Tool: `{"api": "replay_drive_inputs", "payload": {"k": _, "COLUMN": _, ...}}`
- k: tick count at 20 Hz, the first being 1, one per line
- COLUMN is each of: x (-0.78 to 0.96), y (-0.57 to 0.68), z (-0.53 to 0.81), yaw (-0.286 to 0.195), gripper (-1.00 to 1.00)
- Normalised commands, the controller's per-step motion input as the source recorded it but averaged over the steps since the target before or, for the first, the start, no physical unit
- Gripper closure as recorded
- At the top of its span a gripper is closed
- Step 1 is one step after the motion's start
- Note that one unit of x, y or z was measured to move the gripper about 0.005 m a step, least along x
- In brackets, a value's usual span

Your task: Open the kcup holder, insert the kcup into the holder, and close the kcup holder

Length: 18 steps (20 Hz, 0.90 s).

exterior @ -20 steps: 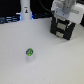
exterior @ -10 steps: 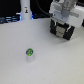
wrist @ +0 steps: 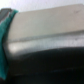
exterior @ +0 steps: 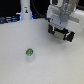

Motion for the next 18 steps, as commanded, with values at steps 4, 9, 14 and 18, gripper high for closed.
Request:
{"api": "replay_drive_inputs", "payload": {"k": 4, "x": 0.92, "y": -0.37, "z": 0.12, "yaw": -0.089, "gripper": 1.0}}
{"api": "replay_drive_inputs", "payload": {"k": 9, "x": 0.89, "y": -0.39, "z": 0.14, "yaw": -0.084, "gripper": 1.0}}
{"api": "replay_drive_inputs", "payload": {"k": 14, "x": 0.78, "y": -0.35, "z": 0.16, "yaw": -0.091, "gripper": -1.0}}
{"api": "replay_drive_inputs", "payload": {"k": 18, "x": 0.42, "y": -0.09, "z": 0.22, "yaw": -0.105, "gripper": -1.0}}
